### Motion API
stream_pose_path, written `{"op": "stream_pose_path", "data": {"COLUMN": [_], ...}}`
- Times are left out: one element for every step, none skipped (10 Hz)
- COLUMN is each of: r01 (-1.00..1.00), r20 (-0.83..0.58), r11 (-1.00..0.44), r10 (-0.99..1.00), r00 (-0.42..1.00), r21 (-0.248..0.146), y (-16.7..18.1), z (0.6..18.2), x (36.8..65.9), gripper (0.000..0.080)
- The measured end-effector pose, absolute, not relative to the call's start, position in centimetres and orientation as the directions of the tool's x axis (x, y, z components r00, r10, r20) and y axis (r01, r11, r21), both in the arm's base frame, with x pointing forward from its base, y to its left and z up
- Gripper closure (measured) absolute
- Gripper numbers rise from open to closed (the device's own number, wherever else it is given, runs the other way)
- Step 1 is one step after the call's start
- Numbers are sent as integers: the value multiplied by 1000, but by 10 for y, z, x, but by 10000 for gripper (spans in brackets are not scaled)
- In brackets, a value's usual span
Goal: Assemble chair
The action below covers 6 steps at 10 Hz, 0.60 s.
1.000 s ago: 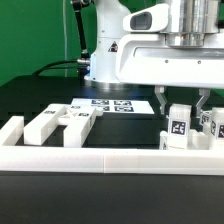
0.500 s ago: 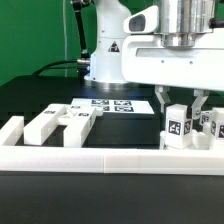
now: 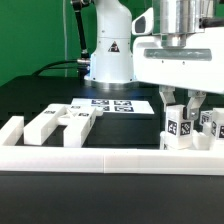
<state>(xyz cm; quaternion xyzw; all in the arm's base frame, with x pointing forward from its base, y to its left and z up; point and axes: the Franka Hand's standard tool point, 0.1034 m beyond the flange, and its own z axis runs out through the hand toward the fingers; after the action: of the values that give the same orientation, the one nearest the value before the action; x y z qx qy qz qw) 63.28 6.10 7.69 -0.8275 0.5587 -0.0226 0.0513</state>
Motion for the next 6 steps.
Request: {"op": "stream_pose_path", "data": {"r01": [-942, -971, -985, -992, -995, -993], "r20": [-27, -41, -50, -60, -74, -86], "r11": [-317, -212, -139, -74, 5, 75], "r10": [-946, -975, -988, -995, -997, -994], "r00": [322, 218, 145, 80, 3, -67], "r21": [-109, -106, -104, -101, -97, -92], "y": [61, 62, 62, 62, 61, 60], "z": [77, 77, 77, 76, 76, 76], "x": [633, 633, 633, 633, 633, 633], "gripper": [508, 508, 508, 508, 508, 508]}}
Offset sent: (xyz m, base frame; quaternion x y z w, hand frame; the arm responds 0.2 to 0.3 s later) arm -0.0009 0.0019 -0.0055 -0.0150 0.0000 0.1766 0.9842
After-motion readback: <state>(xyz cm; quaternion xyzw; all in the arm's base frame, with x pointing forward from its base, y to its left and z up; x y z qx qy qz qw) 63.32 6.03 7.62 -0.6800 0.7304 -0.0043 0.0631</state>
